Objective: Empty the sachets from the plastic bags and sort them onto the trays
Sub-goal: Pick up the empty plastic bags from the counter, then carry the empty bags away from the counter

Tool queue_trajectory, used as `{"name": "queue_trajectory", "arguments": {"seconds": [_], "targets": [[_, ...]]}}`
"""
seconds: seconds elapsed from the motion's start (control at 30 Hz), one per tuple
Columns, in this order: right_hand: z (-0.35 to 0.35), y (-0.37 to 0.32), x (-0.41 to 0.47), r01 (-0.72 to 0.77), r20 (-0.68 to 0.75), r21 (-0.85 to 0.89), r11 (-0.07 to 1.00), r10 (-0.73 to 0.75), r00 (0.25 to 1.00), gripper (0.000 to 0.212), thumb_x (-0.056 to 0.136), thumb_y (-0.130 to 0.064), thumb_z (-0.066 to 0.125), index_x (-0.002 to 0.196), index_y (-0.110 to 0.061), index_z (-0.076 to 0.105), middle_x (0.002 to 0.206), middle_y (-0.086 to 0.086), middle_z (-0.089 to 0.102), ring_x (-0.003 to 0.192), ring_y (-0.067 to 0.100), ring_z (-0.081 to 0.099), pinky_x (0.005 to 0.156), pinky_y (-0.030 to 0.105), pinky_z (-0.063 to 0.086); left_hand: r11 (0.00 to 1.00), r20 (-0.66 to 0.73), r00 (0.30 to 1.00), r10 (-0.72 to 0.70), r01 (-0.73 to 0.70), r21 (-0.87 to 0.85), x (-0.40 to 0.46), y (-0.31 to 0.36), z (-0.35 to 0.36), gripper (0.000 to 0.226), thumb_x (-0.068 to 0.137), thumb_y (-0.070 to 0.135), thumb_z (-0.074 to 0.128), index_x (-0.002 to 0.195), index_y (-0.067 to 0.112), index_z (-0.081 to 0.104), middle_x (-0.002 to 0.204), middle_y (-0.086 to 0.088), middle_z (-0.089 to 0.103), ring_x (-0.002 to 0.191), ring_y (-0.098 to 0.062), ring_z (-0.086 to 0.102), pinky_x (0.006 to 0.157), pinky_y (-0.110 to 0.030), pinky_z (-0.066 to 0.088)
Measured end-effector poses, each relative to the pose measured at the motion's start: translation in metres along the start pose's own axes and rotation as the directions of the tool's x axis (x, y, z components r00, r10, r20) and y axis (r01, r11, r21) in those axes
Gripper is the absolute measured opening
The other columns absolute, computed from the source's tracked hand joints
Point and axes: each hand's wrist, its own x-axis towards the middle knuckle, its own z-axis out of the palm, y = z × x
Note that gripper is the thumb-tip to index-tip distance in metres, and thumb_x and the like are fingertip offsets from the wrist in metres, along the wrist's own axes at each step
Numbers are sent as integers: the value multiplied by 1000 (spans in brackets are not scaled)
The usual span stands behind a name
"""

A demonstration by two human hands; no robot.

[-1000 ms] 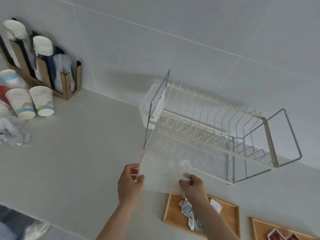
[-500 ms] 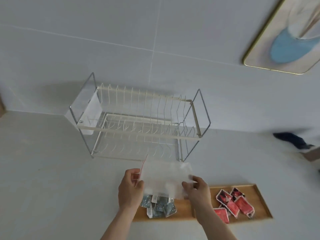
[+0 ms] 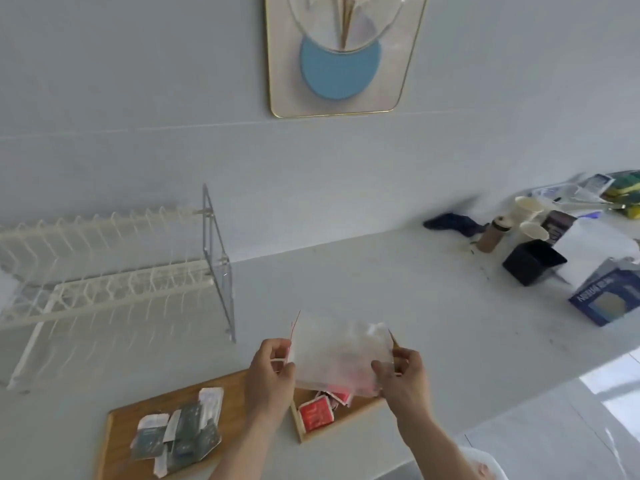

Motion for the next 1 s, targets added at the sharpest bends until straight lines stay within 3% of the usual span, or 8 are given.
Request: {"name": "queue_trajectory", "arguments": {"seconds": [0.13, 0.23, 0.37, 0.53, 0.63, 0.73, 1.0], "targets": [[-87, 22, 37, -32, -80, 68, 997, 37, 996, 38, 83, -20, 75, 112, -26, 52, 96, 6, 70, 83, 27, 71, 78, 49, 61, 996, 99, 994, 51, -58, 64, -21, 35, 88, 34, 84, 2, 62, 99, 33, 63, 99, 15, 69, 90, -3, 65, 75, -28, 54], [-154, 46, 55, -71, -180, 111, 991, 91, 979, 36, 84, -18, 73, 112, -26, 51, 92, 4, 71, 78, 25, 70, 77, 46, 60, 987, 226, 969, 102, -127, 96, -39, 54, 159, 33, 82, 1, 61, 99, 29, 66, 99, 9, 70, 91, -12, 67, 79, -35, 56], [-237, 89, 70, -140, -304, 207, 968, 200, 931, 36, 84, -19, 74, 111, -26, 51, 93, 2, 69, 80, 24, 71, 81, 51, 60, 967, 408, 903, 135, -210, 146, -72, 72, 249, 29, 83, 0, 62, 95, 26, 67, 97, 6, 72, 87, -9, 67, 69, -19, 47], [-317, 142, 73, -215, -435, 283, 935, 325, 840, 33, 87, -22, 72, 112, -27, 51, 98, 0, 66, 81, 26, 71, 56, 36, 56, 933, 581, 801, 142, -304, 191, -119, 80, 339, 28, 83, 5, 62, 96, 28, 67, 101, 10, 69, 88, -4, 65, 66, -12, 42], [-344, 176, 70, -272, -482, 312, 910, 399, 780, 31, 85, -25, 72, 108, -30, 52, 97, 0, 66, 82, 26, 71, 72, 48, 62, 919, 663, 738, 128, -340, 200, -142, 74, 377, 27, 85, 5, 63, 96, 29, 67, 102, 11, 68, 87, -3, 64, 67, -11, 43], [-358, 212, 67, -327, -499, 347, 879, 468, 730, 30, 86, -24, 70, 110, -29, 53, 97, 0, 66, 84, 25, 70, 78, 49, 61, 898, 727, 680, 94, -373, 233, -156, 59, 408, 27, 85, 5, 63, 96, 30, 67, 103, 11, 68, 86, -2, 64, 68, -11, 44], [-355, 311, 79, -447, -471, 400, 800, 597, 649, 24, 91, -22, 67, 110, -27, 54, 97, -3, 62, 83, 17, 64, 70, 35, 53, 820, 813, 582, -38, -447, 358, -166, -16, 470, 28, 85, 8, 65, 93, 34, 65, 102, 15, 64, 87, -1, 64, 71, -15, 47]]}}
